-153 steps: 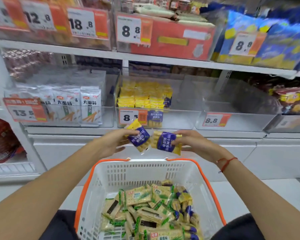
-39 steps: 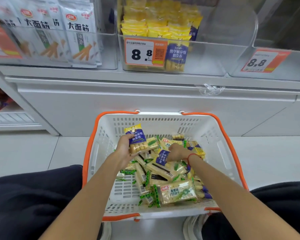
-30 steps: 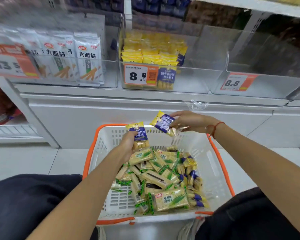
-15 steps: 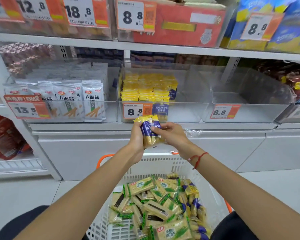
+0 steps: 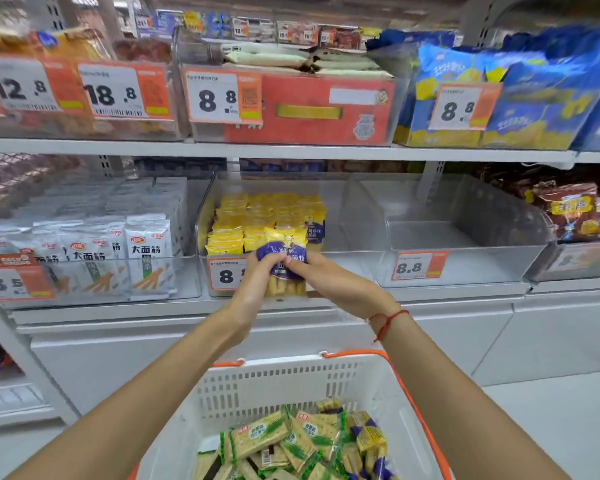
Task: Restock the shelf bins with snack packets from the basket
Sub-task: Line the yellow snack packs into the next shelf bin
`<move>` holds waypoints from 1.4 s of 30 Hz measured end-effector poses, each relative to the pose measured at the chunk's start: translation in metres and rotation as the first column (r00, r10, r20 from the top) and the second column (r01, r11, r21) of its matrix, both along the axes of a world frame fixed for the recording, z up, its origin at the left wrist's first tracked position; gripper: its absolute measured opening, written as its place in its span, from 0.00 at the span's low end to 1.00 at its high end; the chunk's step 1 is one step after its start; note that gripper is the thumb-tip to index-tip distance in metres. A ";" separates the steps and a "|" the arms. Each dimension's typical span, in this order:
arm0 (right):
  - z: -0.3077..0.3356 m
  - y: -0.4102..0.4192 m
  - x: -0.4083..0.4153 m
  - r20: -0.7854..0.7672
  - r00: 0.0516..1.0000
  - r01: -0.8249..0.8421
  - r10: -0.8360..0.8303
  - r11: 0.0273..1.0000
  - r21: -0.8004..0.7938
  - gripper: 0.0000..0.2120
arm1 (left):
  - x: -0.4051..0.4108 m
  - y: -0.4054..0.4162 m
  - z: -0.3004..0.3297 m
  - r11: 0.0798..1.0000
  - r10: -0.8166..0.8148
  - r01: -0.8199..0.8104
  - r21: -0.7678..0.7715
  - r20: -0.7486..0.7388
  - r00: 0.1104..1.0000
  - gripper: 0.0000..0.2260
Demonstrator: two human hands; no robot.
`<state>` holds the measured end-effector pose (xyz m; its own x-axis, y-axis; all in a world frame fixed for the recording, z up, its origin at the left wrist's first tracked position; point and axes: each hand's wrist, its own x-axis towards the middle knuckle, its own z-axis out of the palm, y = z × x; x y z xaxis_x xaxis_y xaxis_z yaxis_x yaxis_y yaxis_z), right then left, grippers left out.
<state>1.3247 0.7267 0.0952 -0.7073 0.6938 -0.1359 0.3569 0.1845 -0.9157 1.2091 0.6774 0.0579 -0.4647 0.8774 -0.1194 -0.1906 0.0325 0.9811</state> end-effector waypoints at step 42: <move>-0.034 0.200 -0.043 0.444 0.867 0.144 -0.229 0.966 0.217 0.12 | -0.043 0.195 0.020 0.881 -0.447 -0.146 -0.450 -0.893 0.052 0.31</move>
